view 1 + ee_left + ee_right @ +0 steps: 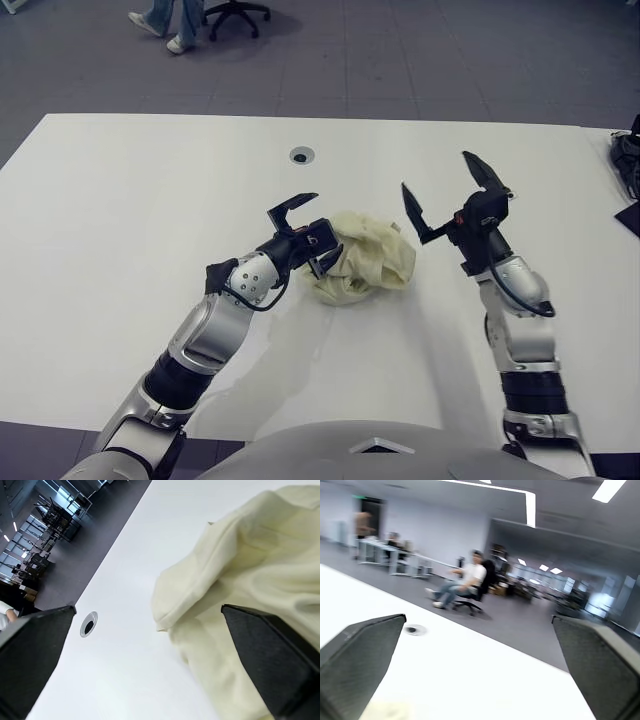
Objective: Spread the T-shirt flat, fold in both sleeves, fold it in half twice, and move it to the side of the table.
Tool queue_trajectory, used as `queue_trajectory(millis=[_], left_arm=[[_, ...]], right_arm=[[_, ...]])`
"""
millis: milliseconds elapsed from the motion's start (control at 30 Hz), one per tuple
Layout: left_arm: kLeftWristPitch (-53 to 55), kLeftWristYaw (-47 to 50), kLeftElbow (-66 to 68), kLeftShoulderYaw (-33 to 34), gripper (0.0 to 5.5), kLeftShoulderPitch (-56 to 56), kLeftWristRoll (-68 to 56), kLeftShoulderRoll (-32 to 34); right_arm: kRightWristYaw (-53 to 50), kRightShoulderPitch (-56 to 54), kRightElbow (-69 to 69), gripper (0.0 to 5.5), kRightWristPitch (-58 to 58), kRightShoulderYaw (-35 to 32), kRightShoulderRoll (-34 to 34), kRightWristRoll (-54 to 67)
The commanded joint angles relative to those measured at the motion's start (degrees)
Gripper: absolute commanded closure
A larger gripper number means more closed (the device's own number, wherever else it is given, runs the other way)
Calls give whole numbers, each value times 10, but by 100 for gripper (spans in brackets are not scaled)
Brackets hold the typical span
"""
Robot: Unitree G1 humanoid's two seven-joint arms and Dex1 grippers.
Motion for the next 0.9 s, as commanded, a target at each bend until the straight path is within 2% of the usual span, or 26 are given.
queue_trajectory(millis=[33,133,200,367,500,667,900], left_arm=[[28,-10,-42,59,10,5,-18,15],[38,-2,-56,101,10,-1,-29,14],[37,15,-54,124,10,-15,-36,3],[32,44,-45,148,10,-31,-36,-10],[22,50,-42,139,10,-30,-27,-2],[16,53,-38,125,10,-29,-20,3],[10,53,-37,119,10,-21,-17,4]], right_arm=[[91,68,-56,12,-26,-26,-88,17],[160,127,-39,12,-152,0,-152,-50],[169,147,3,12,-262,16,-180,-116],[102,133,112,12,-414,34,-173,-252],[20,109,170,12,-440,30,-159,-349],[-35,90,191,84,-432,47,-151,-387],[-62,86,219,206,-420,64,-160,-380]])
